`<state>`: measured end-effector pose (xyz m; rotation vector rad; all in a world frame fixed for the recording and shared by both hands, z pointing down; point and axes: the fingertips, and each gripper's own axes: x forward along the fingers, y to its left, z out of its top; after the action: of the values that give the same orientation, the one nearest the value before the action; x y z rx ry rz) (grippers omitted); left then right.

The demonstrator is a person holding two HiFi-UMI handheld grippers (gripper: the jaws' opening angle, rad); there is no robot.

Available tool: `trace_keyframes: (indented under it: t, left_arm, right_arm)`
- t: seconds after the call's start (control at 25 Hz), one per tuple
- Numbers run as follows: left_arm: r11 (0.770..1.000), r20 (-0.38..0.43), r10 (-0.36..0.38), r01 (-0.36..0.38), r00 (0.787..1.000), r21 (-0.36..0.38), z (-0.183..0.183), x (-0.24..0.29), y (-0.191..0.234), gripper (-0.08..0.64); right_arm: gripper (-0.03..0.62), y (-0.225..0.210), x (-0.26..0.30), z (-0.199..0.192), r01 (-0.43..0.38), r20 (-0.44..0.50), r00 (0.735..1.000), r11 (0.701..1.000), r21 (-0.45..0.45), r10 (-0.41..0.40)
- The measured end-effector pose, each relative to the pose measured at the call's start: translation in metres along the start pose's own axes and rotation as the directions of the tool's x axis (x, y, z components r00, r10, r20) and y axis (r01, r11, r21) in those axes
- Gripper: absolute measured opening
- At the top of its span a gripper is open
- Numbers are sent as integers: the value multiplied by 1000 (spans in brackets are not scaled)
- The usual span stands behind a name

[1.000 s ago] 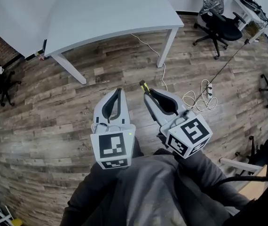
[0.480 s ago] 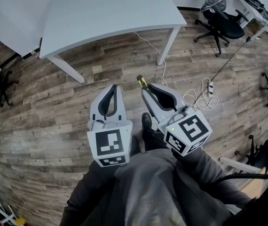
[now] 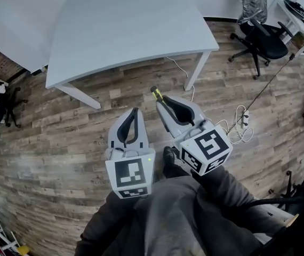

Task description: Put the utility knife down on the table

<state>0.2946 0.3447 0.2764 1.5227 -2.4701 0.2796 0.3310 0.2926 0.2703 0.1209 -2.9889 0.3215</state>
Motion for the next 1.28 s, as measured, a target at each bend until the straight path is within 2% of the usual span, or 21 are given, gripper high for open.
trace_keyframes:
  t: [0.32,0.44,0.8,1.28]
  left_arm:
    - [997,69,75,-77,995,25,48,74,18,3]
    - [996,67,89,-89,994,2,59,90,27,3]
    - [998,67,63,-61,996,-30,65,141,65,2]
    - [999,35,32,-31,999,-33,66,238,170,3]
  right_arm:
    - [57,-53,53,38,-37,30,999,998,-52,39]
    - [57,-65,65,47,-39,31,999,998,-44,40]
    - [58,-90,122,47,-12,6,1000,999,-38,13]
    - [58,-115,259,53,23,-35,999,999,-35,-24]
